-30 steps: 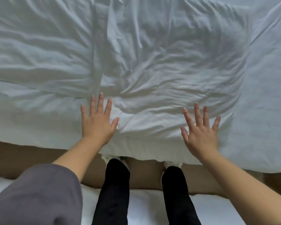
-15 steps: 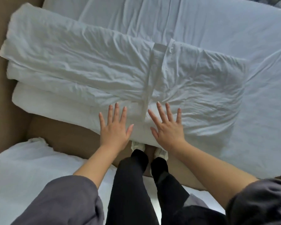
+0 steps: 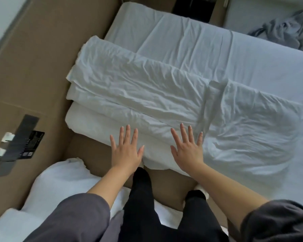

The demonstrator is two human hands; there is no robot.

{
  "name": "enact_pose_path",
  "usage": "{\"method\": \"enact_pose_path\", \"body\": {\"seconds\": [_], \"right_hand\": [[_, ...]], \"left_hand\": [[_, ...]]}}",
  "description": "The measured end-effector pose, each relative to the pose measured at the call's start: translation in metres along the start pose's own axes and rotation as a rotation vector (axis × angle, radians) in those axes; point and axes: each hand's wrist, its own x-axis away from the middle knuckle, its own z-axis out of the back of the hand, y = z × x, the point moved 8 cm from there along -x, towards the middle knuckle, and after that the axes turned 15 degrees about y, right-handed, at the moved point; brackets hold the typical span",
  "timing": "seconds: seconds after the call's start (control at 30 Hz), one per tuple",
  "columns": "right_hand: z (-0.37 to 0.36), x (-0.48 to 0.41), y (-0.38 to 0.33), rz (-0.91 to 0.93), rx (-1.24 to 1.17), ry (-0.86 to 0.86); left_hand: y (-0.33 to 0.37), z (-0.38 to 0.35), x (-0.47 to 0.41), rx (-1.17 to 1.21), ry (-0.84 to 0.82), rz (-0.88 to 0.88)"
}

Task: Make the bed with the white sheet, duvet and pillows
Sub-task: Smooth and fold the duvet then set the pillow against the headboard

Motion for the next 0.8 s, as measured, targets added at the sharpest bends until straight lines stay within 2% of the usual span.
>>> {"method": "enact_pose_path", "body": {"seconds": [0.17, 0.37, 0.47, 0.63, 0.8], "right_hand": [[0.021, -0.041, -0.105, 0.055, -0.037, 0.021], [0.051, -0.109, -0.191, 0.194, -0.053, 0.083], [0.046, -0.152, -0.23, 0.241, -0.036, 0.084], [-0.016, -0.26, -0.296, 0.22, -0.067, 0.025], [-0.127, -0.392, -0.361, 0.168, -0.066, -0.003]], "left_hand": [[-0.11, 0.022, -0.036, -0.043, 0.023, 0.06], [-0.186, 0.025, -0.063, -0.055, 0.067, 0.159], [-0.228, 0.007, -0.091, -0.018, 0.026, 0.256], [-0.316, -0.07, -0.189, 0.057, -0.068, 0.354], [-0.389, -0.177, -0.305, 0.07, -0.064, 0.316]]}}
